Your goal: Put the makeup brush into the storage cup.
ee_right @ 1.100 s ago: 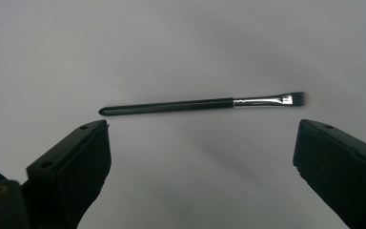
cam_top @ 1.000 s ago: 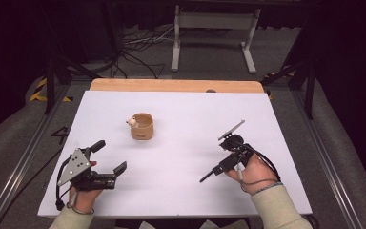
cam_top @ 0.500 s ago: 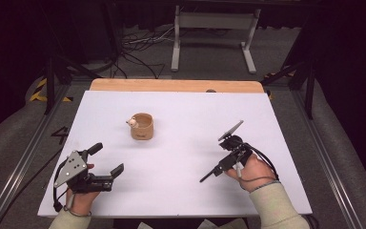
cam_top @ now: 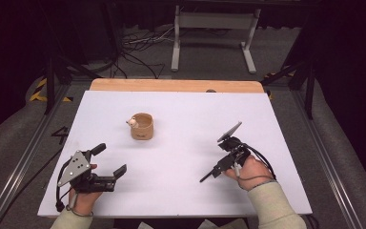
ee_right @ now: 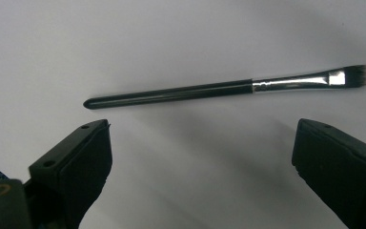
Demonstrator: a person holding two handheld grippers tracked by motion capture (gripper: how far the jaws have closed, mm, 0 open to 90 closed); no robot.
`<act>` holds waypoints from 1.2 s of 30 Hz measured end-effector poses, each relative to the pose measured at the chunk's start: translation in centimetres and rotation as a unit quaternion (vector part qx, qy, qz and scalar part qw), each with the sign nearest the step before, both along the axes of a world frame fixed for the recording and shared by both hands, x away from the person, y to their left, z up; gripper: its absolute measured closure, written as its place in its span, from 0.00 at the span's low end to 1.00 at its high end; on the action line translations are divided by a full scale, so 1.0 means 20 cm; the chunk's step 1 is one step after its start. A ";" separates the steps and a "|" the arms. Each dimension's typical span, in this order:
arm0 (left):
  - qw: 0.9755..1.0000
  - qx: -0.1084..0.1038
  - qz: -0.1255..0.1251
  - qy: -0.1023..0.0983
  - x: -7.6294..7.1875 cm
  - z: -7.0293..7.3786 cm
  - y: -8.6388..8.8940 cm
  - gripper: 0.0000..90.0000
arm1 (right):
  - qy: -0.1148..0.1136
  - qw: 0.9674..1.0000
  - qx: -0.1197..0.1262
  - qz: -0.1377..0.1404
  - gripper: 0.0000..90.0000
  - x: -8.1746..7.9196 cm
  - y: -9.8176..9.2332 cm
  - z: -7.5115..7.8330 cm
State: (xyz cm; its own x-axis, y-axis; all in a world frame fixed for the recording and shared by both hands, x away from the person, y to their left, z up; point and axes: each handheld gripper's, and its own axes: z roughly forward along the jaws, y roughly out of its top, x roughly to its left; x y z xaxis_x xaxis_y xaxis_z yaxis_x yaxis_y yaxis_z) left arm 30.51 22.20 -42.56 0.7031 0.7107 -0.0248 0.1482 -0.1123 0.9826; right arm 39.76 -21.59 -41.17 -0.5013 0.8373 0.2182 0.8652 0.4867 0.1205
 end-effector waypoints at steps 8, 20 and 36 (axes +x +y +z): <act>1.000 0.003 0.005 0.001 0.00 0.00 0.00 0.00 | 0.001 1.000 -0.002 -0.004 0.07 0.02 0.00 -0.01; 1.000 0.004 0.003 0.002 0.01 -0.01 0.00 0.00 | 0.005 1.000 -0.013 -0.010 0.07 0.06 0.04 -0.02; 1.000 0.011 0.008 0.006 0.00 -0.01 -0.01 0.00 | -0.002 0.999 -0.042 -0.010 0.08 0.08 0.09 -0.04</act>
State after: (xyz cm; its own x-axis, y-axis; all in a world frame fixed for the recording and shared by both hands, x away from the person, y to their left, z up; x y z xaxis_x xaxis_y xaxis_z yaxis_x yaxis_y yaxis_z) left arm 30.60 22.05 -42.71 0.6920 0.7217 -0.0172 0.1620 -0.1321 0.9779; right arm 41.46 -19.74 -42.00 -0.4857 0.8622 0.1438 0.8741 0.4785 0.0839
